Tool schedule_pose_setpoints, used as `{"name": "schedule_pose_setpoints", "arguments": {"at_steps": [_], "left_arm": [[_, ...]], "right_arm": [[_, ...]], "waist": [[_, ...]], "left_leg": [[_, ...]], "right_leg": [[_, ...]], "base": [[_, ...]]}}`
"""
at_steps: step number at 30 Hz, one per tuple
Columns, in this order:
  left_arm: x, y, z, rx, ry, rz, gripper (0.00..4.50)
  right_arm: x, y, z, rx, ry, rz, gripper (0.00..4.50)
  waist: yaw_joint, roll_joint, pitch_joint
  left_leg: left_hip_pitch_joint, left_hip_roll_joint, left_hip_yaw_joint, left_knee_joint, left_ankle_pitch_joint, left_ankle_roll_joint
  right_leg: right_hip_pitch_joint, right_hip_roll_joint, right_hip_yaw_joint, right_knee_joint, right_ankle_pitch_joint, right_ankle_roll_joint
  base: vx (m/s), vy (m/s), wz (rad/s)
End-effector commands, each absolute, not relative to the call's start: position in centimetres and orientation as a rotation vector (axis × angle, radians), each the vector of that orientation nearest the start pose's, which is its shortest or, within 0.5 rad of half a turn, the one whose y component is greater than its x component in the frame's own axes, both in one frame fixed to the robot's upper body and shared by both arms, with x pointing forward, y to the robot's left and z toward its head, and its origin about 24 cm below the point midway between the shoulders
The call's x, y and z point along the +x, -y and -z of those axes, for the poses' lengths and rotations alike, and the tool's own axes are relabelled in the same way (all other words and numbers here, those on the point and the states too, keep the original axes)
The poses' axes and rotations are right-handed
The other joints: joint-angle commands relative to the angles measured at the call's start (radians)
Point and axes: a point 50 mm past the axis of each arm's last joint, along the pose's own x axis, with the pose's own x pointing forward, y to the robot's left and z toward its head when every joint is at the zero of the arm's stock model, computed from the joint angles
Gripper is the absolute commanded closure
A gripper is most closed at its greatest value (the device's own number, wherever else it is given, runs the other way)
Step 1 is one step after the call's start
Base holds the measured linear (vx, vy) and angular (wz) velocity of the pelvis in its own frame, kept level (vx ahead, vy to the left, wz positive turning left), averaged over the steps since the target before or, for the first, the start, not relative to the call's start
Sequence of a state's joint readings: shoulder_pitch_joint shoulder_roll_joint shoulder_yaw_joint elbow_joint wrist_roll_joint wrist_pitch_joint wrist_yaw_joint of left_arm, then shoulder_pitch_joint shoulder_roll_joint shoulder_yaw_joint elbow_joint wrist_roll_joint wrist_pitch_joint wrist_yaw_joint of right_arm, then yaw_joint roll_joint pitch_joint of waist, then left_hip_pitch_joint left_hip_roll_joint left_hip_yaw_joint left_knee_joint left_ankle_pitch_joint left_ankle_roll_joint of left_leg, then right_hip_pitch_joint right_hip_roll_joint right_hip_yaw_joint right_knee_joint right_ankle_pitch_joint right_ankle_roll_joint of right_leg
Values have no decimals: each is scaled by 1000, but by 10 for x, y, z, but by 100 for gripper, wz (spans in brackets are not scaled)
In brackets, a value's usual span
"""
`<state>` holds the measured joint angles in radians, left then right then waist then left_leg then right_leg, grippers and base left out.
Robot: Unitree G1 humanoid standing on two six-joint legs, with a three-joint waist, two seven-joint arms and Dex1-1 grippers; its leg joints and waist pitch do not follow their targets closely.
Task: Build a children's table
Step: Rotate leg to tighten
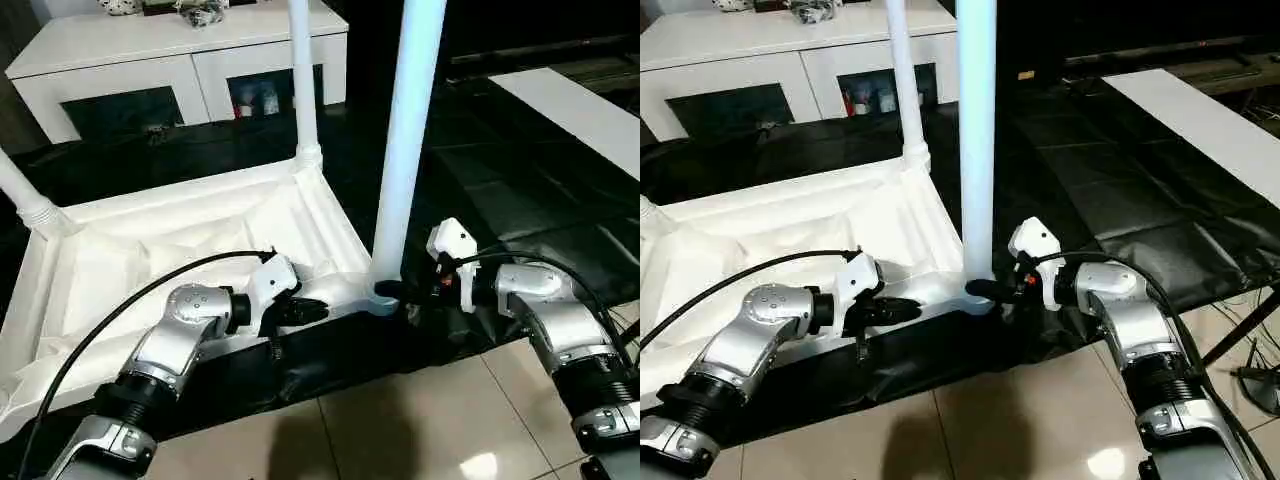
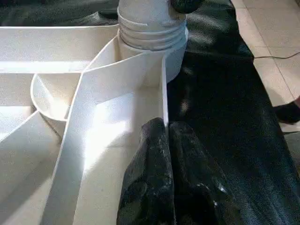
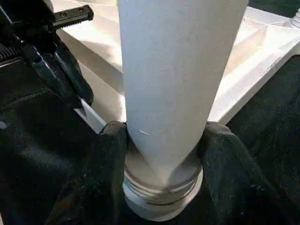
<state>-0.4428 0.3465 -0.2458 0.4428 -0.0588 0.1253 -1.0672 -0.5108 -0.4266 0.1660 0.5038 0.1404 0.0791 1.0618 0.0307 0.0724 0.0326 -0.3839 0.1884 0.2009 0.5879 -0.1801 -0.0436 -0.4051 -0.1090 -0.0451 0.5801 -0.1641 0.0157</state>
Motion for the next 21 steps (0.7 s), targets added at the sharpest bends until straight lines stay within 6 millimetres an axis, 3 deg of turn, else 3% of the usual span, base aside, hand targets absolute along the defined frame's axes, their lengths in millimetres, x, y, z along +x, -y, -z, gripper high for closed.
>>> {"name": "schedule_pose_setpoints", "arguments": {"at_steps": [1, 3, 5, 7, 10, 14, 17, 18, 21], "left_arm": [[292, -131, -31, 306, -445, 1253, 450], [295, -129, -28, 314, -447, 1222, 450], [295, -129, -28, 314, -447, 1222, 450], [304, -121, -28, 300, -445, 1151, 450], [315, -110, -27, 332, -465, 1062, 450], [330, -98, -29, 327, -480, 906, 450], [340, -88, -31, 306, -492, 798, 450], [342, -85, -31, 305, -489, 778, 450], [343, -80, -31, 305, -488, 776, 450]], "right_arm": [[325, 161, -48, -297, -341, -959, 249], [331, 159, -44, -261, -344, -855, 253], [331, 159, -44, -261, -344, -855, 253], [336, 147, -37, -153, -358, -707, 254], [339, 133, -28, -85, -390, -532, 256], [341, 117, -17, 20, -442, -343, 257], [342, 102, -11, 138, -473, -170, 257], [342, 98, -11, 156, -482, -120, 257], [344, 86, -13, 169, -481, -118, 257]], "waist": [[-3, -12, -58], [-16, -14, -54], [-24, -12, -51], [-35, -8, -44], [-44, -7, -44], [-60, -7, -40], [-63, -6, -37], [-65, -2, -35], [-70, 6, -36]], "left_leg": [[11, 31, -13, -69, -228, 77], [12, 30, -18, -76, -293, 45], [23, 30, -18, -78, -355, 18], [24, 28, -22, -84, -415, -5], [32, 27, -30, -88, -481, -36], [36, 22, -36, -91, -542, -49], [48, 16, -40, -87, -590, -46], [56, 13, -43, -87, -621, -48], [47, 17, -58, -103, -667, -54]], "right_leg": [[43, -26, 16, -51, -191, -266], [43, -25, 13, -59, -278, -242], [35, -24, 16, -68, -336, -226], [30, -23, 17, -74, -402, -206], [25, -22, 15, -80, -458, -172], [18, -24, 10, -92, -525, -144], [4, -23, 4, -109, -603, -111], [0, -20, -4, -117, -630, -95], [17, -18, -12, -116, -555, -90]], "base": [[0, 0, 0], [0, 0, 0], [0, 0, 0], [0, 0, 0], [0, 0, 0], [-13, 6, -2], [0, 0, 0], [0, 0, 0], [0, 0, 0]]}}
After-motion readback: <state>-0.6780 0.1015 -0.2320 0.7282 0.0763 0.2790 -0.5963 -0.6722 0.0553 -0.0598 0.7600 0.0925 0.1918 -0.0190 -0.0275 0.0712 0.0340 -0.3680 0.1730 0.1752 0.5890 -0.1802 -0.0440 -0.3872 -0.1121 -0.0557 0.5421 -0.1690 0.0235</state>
